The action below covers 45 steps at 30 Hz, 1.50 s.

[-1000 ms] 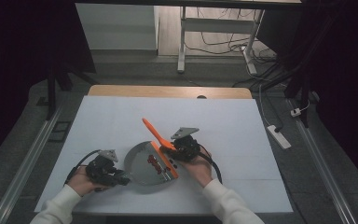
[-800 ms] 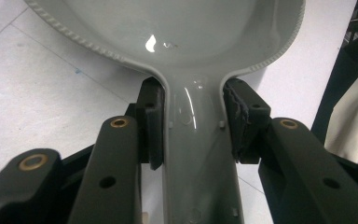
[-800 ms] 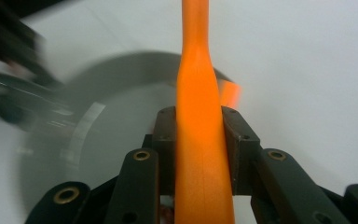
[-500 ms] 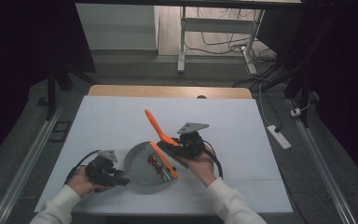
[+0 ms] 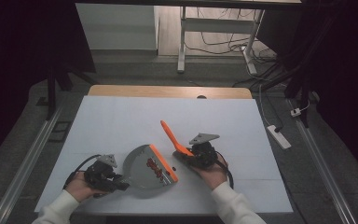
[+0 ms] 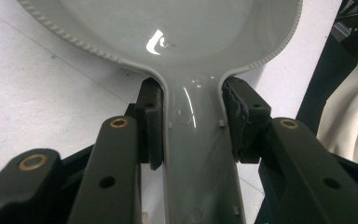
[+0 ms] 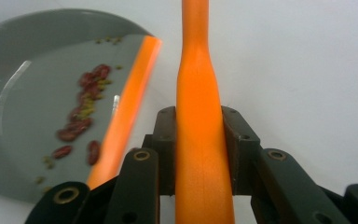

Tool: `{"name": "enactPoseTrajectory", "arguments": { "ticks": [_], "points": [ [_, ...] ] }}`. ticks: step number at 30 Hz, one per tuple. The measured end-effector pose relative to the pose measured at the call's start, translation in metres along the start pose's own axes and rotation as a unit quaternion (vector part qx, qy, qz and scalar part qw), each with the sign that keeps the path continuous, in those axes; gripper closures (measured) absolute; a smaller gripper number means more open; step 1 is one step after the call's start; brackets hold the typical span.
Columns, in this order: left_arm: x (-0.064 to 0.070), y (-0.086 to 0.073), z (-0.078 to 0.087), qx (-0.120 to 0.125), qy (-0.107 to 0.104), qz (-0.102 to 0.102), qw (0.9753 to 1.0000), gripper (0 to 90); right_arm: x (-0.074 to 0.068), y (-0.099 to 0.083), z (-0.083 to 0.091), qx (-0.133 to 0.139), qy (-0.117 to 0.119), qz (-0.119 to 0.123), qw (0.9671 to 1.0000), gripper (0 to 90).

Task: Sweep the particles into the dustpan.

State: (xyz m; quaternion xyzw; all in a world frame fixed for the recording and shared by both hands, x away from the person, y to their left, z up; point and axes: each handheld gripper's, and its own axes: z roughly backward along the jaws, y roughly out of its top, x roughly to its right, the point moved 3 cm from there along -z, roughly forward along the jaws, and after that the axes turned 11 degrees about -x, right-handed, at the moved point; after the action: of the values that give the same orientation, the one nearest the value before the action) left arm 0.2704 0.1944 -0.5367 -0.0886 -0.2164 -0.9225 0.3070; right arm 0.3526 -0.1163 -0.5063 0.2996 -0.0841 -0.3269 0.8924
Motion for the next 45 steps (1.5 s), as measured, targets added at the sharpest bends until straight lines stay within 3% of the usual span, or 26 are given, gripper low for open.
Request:
{"name": "enactPoseTrajectory", "arguments": {
  "ticks": [5, 7, 9, 10, 12, 15, 18, 26, 33, 39, 45],
  "points": [
    [0.001, 0.000, -0.003, -0.002, 0.001, -0.001, 1.0000, 61.4, -0.022, -0.001, -0.001, -0.005, 0.021, 0.017, 0.9996, 70.4],
    [0.001, 0.000, -0.003, -0.003, 0.003, -0.001, 1.0000, 61.4, -0.030, 0.000, -0.003, -0.002, 0.041, 0.018, 0.9990, 70.4],
    [0.000, 0.000, -0.003, 0.000, 0.001, 0.000, 1.0000, 61.4, -0.039, 0.002, -0.003, -0.001, 0.031, 0.033, 0.9990, 70.3],
    [0.000, 0.000, -0.003, 0.001, 0.000, 0.000, 1.0000, 61.4, -0.042, 0.004, -0.002, 0.007, 0.041, 0.034, 0.9985, 70.5],
    [0.000, 0.000, -0.004, 0.000, -0.001, 0.001, 1.0000, 61.4, -0.045, 0.006, -0.001, 0.012, 0.087, 0.018, 0.9959, 70.5],
    [-0.001, 0.000, -0.005, 0.001, -0.001, 0.002, 1.0000, 61.4, -0.050, 0.009, 0.001, 0.014, 0.074, 0.039, 0.9964, 70.5],
    [-0.002, 0.000, -0.005, 0.006, 0.002, 0.003, 1.0000, 61.4, -0.044, 0.010, 0.009, 0.030, 0.068, 0.030, 0.9968, 70.4],
    [-0.003, 0.000, -0.006, 0.029, 0.012, 0.008, 0.9995, 61.5, -0.010, 0.007, 0.025, 0.058, 0.046, -0.012, 0.9972, 70.4],
    [-0.009, -0.001, -0.001, 0.053, 0.024, 0.031, 0.9978, 61.4, 0.001, 0.006, 0.032, 0.078, 0.051, -0.014, 0.9955, 70.4],
    [-0.014, -0.004, 0.012, 0.106, 0.034, 0.068, 0.9915, 61.4, 0.006, 0.006, 0.041, 0.091, 0.039, 0.004, 0.9951, 70.4],
    [-0.015, -0.006, 0.018, 0.129, 0.042, 0.089, 0.9868, 61.4, 0.014, 0.000, 0.050, 0.096, 0.030, 0.017, 0.9948, 70.4]
  ]
}}
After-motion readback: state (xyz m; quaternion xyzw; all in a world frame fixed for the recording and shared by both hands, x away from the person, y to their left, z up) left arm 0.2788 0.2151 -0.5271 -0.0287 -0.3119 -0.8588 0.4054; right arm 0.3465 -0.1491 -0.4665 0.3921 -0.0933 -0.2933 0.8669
